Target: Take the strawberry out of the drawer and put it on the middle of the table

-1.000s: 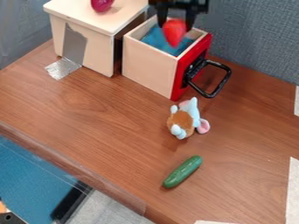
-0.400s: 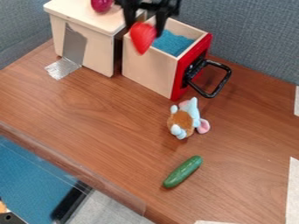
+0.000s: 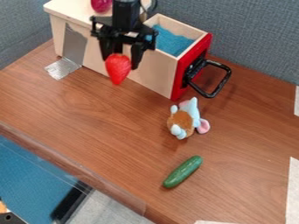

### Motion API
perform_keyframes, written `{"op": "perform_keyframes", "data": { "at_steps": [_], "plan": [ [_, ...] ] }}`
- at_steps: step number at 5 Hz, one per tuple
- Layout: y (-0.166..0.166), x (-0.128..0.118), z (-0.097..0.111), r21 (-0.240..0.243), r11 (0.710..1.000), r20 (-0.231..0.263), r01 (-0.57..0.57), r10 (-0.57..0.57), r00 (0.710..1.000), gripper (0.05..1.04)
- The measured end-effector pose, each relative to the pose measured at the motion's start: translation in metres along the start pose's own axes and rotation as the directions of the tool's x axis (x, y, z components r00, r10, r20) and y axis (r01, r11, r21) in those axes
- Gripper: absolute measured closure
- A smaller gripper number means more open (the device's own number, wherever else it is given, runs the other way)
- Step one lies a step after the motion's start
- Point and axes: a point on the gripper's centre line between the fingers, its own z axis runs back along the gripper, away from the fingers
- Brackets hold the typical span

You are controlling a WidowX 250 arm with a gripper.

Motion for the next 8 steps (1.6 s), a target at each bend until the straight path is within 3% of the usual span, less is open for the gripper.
{"op": "perform_keyframes", "data": {
  "at_steps": [1, 4, 5, 6, 7, 8],
  "plan": [
    [0.015, -0.013, -0.018, -0.010, 1.000, -0.008, -0.017, 0.017, 1.000, 0.389],
    [0.041, -0.035, -0.057, 0.058, 0.998, -0.033, -0.011, 0.013, 0.999, 0.389],
    [0.043, -0.039, -0.064, 0.068, 0.998, -0.073, -0.016, 0.021, 0.997, 0.389],
    [0.044, -0.038, -0.063, 0.078, 0.997, -0.081, -0.025, 0.032, 0.996, 0.324],
    [0.044, -0.038, -0.064, 0.076, 0.997, -0.095, -0.014, 0.021, 0.995, 0.089],
    [0.039, -0.039, -0.061, 0.074, 0.997, -0.119, 0.010, -0.001, 0.993, 0.079]
  ]
}}
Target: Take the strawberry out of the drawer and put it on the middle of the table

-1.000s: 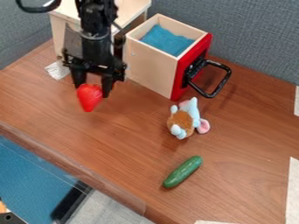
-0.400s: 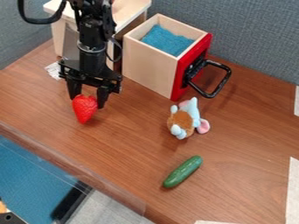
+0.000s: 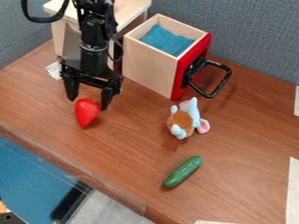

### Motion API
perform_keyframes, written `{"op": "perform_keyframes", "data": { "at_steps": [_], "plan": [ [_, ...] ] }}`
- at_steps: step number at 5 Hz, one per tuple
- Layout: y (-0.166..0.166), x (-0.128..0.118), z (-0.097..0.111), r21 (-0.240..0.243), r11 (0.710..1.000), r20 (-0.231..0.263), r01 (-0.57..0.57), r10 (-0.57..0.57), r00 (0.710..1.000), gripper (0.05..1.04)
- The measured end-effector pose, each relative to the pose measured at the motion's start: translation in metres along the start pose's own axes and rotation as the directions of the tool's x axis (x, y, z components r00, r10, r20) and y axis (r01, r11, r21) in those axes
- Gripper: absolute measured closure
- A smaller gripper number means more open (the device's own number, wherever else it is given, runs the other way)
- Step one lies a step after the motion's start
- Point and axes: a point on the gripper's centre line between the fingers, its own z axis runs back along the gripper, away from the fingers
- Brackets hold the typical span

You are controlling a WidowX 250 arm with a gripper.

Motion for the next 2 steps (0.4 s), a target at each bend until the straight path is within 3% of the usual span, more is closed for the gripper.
{"op": "perform_keyframes", "data": {
  "at_steps": [2],
  "plan": [
    [-0.015, -0.001, 0.049, -0.025, 0.998, 0.106, 0.056, -0.053, 0.993, 0.084]
  ]
}}
